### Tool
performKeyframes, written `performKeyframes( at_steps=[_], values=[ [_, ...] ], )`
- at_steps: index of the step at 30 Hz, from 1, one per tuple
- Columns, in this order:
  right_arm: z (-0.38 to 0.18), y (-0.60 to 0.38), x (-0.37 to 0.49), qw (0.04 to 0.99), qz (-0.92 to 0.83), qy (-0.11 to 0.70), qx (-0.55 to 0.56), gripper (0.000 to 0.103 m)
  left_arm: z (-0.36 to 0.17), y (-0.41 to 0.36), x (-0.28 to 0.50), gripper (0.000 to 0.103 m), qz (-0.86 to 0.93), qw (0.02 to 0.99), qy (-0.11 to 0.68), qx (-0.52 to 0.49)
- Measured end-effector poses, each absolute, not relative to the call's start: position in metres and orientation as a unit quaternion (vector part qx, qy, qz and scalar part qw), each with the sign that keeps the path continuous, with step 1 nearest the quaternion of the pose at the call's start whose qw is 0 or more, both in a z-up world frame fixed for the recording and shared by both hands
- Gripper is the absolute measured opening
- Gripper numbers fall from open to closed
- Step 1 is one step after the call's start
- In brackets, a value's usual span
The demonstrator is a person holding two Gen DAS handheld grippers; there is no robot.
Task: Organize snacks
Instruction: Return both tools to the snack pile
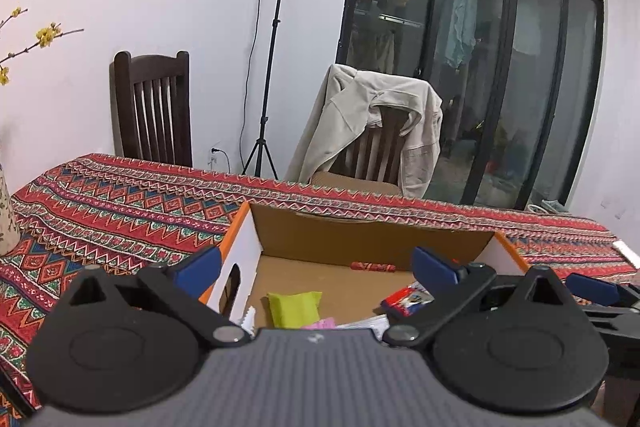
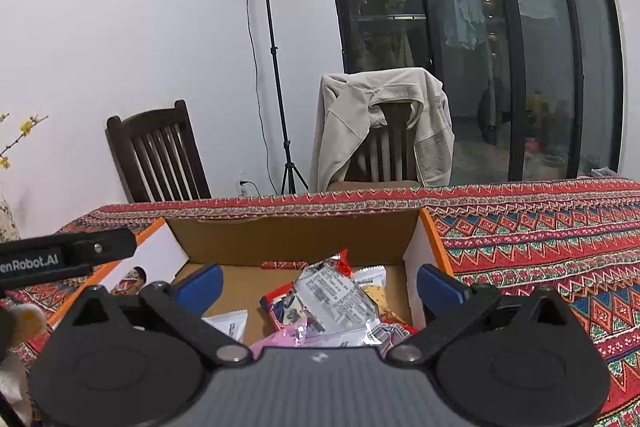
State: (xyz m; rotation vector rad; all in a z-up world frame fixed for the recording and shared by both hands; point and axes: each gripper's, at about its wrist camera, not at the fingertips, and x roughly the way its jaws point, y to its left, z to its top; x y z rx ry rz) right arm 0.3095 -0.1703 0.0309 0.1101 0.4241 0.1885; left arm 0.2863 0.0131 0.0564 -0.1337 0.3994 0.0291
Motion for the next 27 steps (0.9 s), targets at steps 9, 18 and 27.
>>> performKeyframes(
  at_steps=[9, 18, 27],
  values=[
    [0.057, -0.171, 0.287, 0.974, 0.094, 0.198, 0.050, 0.103, 0.087, 0.005, 0.255, 0.103, -0.001, 0.982, 0.178, -0.069],
    [0.067, -0.181, 0.258, 0.974, 0.096, 0.197, 0.048, 0.103, 0.095, 0.006, 0.217, 0.103, -0.010, 0.984, 0.171, -0.055],
    [0.062, -0.197, 0.222, 0.973, 0.098, 0.202, 0.048, 0.103, 0.086, 0.016, 0.183, 0.103, -0.011, 0.982, 0.182, -0.046]
  ],
)
